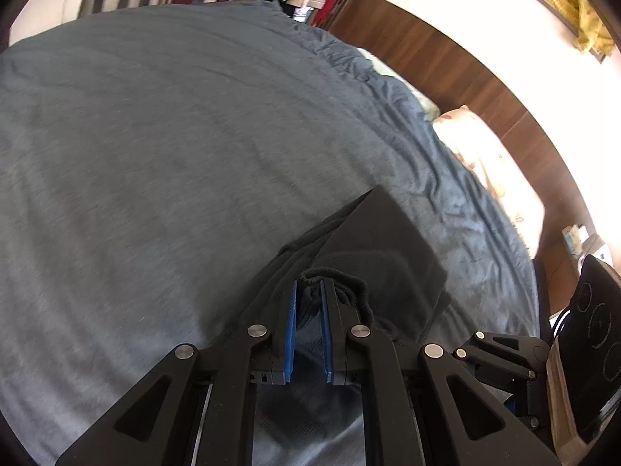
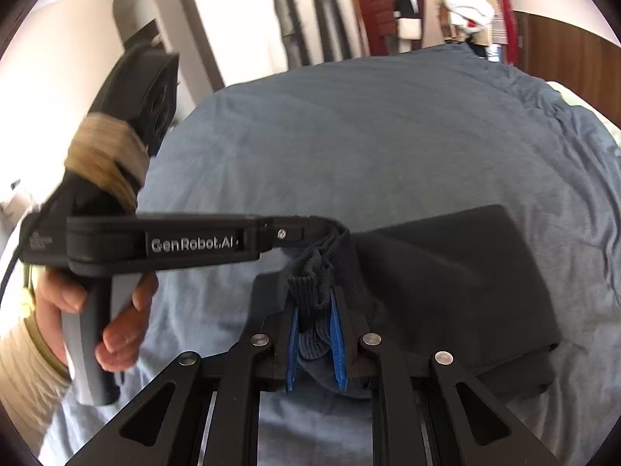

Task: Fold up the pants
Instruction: 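Fold the held ends over the pants body with both tools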

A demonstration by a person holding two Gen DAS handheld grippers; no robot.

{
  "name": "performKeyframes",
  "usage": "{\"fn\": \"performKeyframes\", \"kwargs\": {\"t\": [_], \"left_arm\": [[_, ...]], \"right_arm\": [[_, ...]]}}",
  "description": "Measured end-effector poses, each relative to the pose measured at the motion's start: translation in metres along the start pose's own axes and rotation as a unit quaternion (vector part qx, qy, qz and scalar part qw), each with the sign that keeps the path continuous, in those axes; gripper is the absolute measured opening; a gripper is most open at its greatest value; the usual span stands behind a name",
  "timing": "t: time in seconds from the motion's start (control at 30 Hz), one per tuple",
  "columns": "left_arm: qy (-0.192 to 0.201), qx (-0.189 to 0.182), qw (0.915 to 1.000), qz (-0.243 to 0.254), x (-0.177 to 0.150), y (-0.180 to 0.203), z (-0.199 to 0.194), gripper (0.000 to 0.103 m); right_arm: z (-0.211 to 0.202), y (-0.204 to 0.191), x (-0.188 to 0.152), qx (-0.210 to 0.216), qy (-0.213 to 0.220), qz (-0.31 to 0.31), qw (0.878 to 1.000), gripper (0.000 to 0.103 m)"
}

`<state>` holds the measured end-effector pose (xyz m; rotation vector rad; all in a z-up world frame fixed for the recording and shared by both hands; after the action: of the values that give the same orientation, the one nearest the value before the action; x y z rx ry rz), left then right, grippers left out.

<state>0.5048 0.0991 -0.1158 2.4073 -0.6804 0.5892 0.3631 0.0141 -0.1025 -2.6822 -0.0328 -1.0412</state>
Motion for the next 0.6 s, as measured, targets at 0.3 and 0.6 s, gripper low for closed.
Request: {"fn": "performKeyframes", "kwargs": {"t": [0.3,0.6], "left_arm": [[0.027,0.065,0.9958,-0.059,-0.028,-0.020,-0.049,0.018],[0.038,0.043,0.9927,-0.106,-0.046,-0.005,-0.045,0.038]], "right_arm": [[0.016,-0.021,-0.032,0.016,-0.044,-0.031,0.998,0.017],[0.010,-0.025,-0.048,0.080,-0.076,-0.034,0.993,0.031]]}}
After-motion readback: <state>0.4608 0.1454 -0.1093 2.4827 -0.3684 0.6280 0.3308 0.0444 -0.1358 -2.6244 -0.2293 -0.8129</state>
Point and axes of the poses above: each gripper's, at about its wrist camera, not at the fingertips, and z roughly the way its jaws point, y to its right, x to its top, the point moved 4 cm from there along z, roughly the way its jaws point, and after that the axes turned 2 degrees about z, right-handed, at the moved point
